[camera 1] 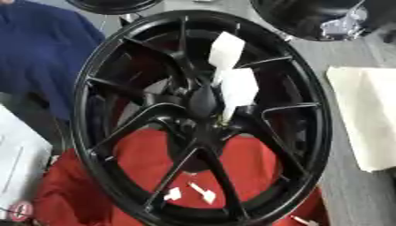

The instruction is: Pull the pin out of the wheel hub.

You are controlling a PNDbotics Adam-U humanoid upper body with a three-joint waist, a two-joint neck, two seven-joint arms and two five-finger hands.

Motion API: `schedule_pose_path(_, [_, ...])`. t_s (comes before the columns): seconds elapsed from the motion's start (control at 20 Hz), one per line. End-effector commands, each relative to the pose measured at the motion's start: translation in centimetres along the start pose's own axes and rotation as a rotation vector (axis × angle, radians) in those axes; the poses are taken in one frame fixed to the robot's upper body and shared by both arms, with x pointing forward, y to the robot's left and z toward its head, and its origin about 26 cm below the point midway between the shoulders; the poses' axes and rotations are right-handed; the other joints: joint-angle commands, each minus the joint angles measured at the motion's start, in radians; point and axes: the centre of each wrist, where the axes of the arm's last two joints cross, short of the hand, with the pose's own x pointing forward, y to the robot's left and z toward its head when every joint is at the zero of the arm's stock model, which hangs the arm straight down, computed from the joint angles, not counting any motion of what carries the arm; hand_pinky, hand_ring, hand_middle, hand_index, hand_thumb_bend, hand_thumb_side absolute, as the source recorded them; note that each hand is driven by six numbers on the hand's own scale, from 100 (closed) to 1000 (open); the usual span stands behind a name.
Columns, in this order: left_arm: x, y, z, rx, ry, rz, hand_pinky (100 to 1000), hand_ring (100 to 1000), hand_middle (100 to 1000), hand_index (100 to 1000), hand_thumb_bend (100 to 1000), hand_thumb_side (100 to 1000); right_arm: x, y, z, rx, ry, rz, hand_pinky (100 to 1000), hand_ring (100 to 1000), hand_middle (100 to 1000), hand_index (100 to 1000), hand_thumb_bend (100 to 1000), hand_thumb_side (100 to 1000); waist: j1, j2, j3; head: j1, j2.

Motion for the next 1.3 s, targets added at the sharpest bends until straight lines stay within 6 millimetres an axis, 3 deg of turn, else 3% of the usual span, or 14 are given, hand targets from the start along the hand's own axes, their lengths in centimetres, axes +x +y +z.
schedule_pose_path(0.05, [0.8, -0.1, -0.3, -0.024, -0.023, -0.004, 760, 694, 639, 705, 211, 721, 1.0, -0.4, 0.7, 0.014, 0.001, -0.006, 838, 922, 828, 874, 100, 521, 0.002, -0.028, 0.0, -0.01, -0.013])
schedule_pose_path(0.75, [0.8, -0.3, -0.3, -0.037, -0.011, 0.004, 761, 697, 640, 705, 212, 720, 2.8, 1.8, 0.2, -0.042, -0.005, -0.178, 812, 912, 804, 869, 100, 467, -0.002, -0.042, 0.007, -0.03, -0.022])
schedule_pose_path(1.3, [0.8, -0.4, -0.3, -0.043, -0.009, 0.008, 762, 698, 640, 705, 211, 722, 4.9, 3.2, 0.0, -0.127, 0.021, -0.199, 814, 928, 826, 868, 100, 342, -0.003, -0.037, 0.017, -0.021, -0.036])
